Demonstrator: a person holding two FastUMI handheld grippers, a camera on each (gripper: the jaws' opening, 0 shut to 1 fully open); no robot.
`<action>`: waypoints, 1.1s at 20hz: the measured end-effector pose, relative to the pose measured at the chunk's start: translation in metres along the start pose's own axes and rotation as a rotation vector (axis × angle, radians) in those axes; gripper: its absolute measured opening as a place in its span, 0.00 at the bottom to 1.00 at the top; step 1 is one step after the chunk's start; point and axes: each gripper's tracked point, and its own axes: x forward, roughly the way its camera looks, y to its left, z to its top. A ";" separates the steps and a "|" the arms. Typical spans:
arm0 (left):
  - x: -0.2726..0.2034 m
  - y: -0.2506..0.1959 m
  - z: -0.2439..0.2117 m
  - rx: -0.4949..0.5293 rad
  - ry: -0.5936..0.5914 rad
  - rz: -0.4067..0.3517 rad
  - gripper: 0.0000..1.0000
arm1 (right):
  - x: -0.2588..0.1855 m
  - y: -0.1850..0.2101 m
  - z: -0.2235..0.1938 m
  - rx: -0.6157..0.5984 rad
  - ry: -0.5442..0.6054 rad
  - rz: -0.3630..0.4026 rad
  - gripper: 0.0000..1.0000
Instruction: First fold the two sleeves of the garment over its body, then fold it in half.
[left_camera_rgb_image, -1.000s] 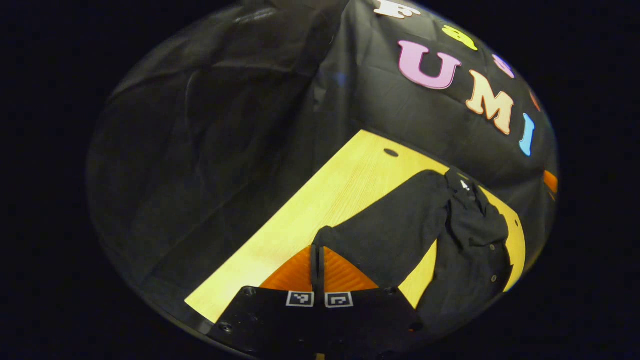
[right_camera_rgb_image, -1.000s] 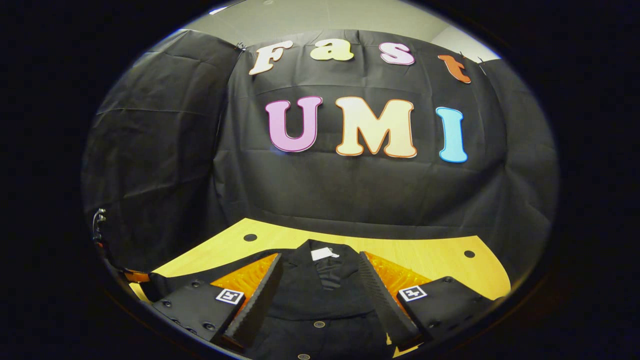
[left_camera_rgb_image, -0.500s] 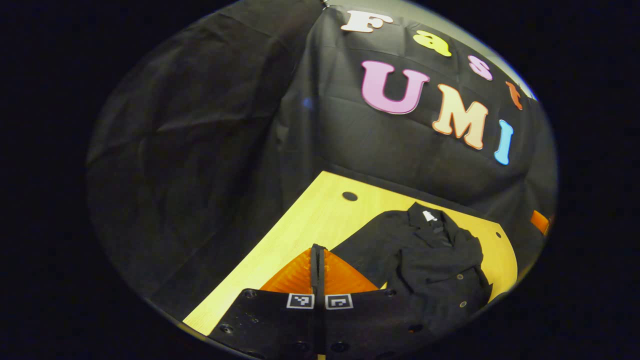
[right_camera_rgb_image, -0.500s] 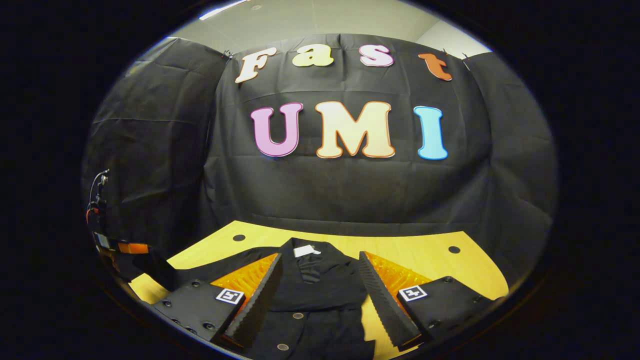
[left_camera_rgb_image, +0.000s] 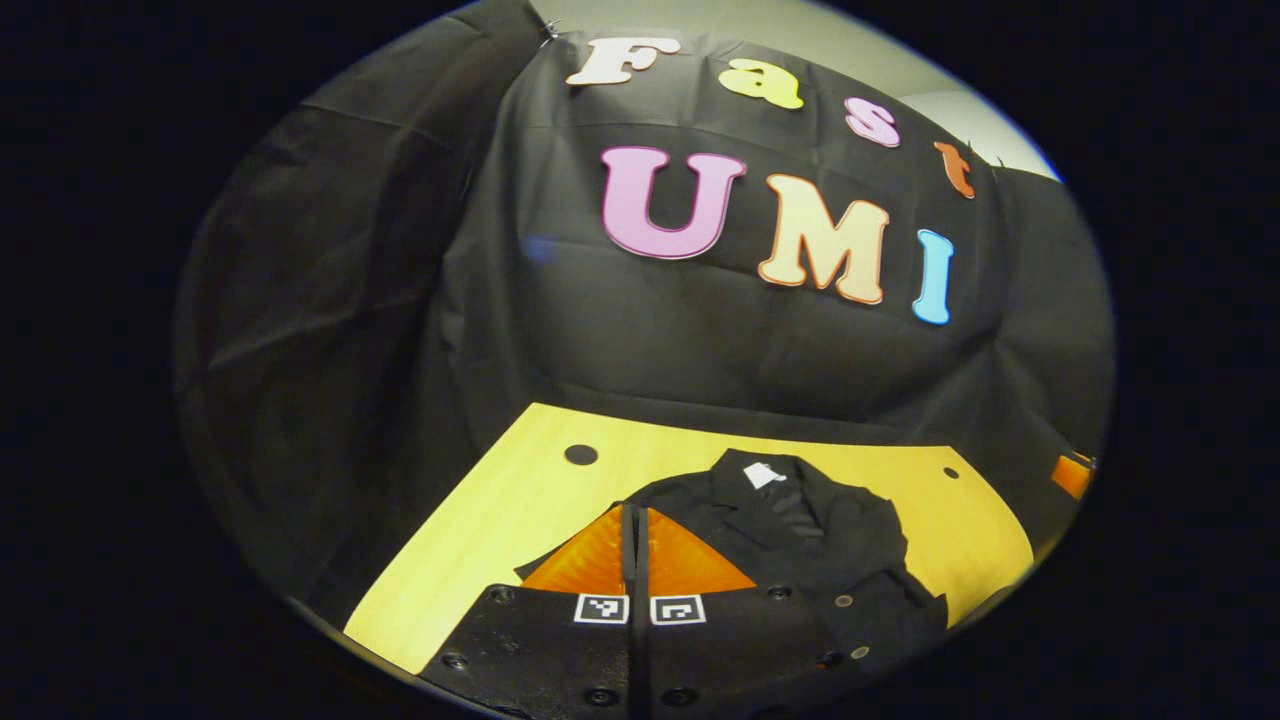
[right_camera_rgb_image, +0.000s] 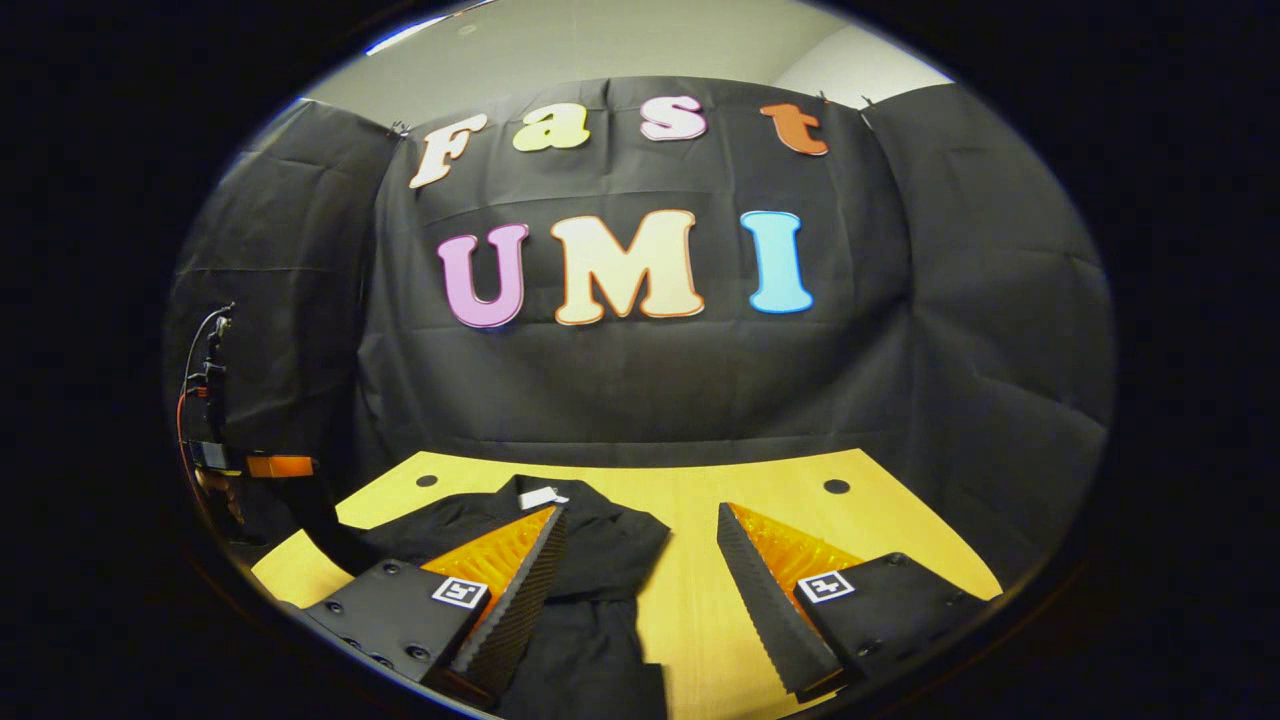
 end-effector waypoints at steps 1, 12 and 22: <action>0.004 -0.011 0.004 0.010 -0.006 -0.015 0.00 | -0.004 -0.008 -0.002 0.006 -0.001 -0.009 0.96; 0.044 -0.153 0.010 0.102 0.007 -0.205 0.00 | -0.039 -0.076 -0.023 0.084 0.011 -0.071 0.94; 0.078 -0.253 -0.031 0.185 0.114 -0.314 0.00 | -0.061 -0.144 -0.044 0.139 0.046 -0.156 0.97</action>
